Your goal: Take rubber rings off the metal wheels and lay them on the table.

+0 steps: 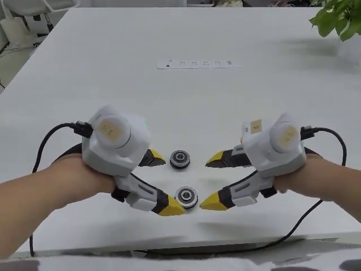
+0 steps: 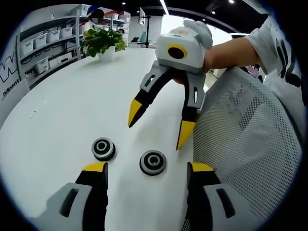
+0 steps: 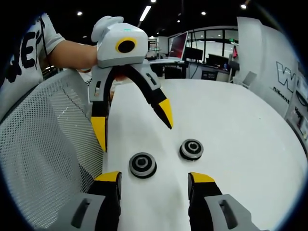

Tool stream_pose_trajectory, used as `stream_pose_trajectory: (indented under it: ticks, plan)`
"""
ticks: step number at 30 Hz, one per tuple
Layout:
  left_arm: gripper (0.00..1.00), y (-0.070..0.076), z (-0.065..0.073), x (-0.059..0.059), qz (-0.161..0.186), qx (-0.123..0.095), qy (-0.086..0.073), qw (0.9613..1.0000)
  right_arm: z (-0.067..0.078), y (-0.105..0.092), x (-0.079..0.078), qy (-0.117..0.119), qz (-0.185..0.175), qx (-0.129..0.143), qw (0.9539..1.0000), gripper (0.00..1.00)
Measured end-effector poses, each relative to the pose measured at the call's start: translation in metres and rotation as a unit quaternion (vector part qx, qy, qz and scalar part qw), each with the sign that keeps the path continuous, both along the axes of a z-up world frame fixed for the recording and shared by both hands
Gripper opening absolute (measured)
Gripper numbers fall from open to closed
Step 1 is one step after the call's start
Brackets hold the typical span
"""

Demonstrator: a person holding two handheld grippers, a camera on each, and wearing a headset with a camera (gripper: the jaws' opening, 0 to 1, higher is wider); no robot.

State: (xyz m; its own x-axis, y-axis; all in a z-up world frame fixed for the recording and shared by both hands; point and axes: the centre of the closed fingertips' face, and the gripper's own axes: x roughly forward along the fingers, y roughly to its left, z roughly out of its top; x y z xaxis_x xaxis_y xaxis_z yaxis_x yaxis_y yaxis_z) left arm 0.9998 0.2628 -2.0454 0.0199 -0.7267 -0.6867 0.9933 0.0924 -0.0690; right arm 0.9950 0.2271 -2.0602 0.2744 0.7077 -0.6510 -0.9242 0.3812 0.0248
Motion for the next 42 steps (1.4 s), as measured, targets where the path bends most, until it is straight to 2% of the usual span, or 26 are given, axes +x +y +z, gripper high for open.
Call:
stream_pose_trajectory:
  ticks: [10, 21, 26, 32, 42]
  plan:
    - [0.54, -0.007, 0.0, -0.003, -0.007, -0.011, 0.009, 0.9999, -0.004, 0.002, -0.004, 0.009, 0.007, 0.002, 0.9999, 0.47]
    - [0.41, -0.012, -0.008, -0.01, -0.025, -0.004, 0.011, 0.9996, -0.009, 0.002, -0.007, 0.018, 0.009, 0.001, 0.9998, 0.45]
    - [0.34, -0.013, -0.01, -0.01, -0.03, -0.002, 0.004, 0.9995, -0.011, 0.003, -0.01, 0.023, 0.013, 0.0, 0.9996, 0.43]
    - [0.29, -0.017, -0.014, -0.016, -0.041, 0.0, 0.007, 0.9991, -0.011, 0.003, -0.01, 0.025, 0.011, 0.001, 0.9996, 0.42]
    - [0.17, -0.016, -0.02, -0.018, -0.051, 0.008, -0.002, 0.9987, -0.013, 0.001, -0.01, 0.026, 0.011, 0.0, 0.9996, 0.41]
